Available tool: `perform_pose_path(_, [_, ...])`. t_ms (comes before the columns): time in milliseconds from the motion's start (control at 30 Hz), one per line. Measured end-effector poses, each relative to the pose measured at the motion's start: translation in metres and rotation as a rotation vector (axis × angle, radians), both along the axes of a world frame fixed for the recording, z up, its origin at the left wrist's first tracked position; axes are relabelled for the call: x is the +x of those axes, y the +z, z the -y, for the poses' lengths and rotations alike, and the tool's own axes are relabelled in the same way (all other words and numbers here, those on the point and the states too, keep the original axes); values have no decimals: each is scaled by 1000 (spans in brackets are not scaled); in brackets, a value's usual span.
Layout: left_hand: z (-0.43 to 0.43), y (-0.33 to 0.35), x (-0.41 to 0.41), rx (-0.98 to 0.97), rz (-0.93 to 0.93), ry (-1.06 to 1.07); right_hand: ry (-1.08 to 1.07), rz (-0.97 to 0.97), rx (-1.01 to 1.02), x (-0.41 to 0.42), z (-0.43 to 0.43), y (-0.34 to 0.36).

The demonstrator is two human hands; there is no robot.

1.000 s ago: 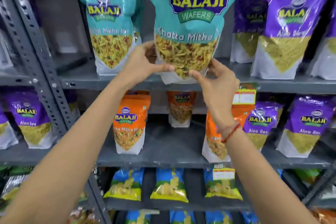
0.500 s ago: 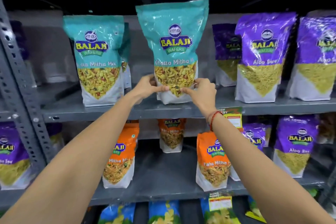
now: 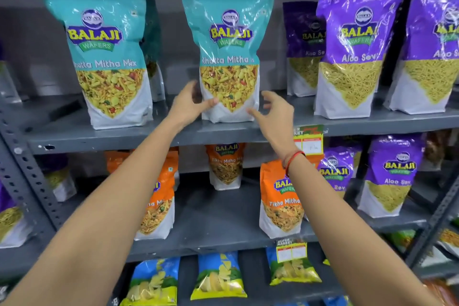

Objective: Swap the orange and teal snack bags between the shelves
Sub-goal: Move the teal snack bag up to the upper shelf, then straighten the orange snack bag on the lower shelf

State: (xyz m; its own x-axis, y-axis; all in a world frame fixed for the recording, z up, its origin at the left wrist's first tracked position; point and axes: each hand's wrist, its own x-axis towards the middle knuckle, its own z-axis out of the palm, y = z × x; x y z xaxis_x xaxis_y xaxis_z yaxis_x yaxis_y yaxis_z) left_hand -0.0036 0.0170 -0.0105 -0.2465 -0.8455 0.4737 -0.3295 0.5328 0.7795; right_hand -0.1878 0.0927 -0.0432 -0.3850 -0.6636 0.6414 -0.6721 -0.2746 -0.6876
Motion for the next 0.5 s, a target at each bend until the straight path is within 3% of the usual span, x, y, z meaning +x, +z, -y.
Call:
perform_pose_path(133, [-56,-51,-16,-387,-331,259,-132,170,-296,-17,-47,-53])
perform_pose_path(200, [-78,-92,-33,-409,-365,224,-179,250,-280,-32,-59,-98])
perform_pose_path(300, [-83,-169,-62,-143,-243,109,-203,335,-30,-58,-65,-171])
perform_pose_path(400, [-69,-244,-85,151,66,15,-99,424,311,-82,-68,-229])
perform_pose_path(500, [-60,-293,-99,427,372,-148,61,453,520,-98,-66,-264])
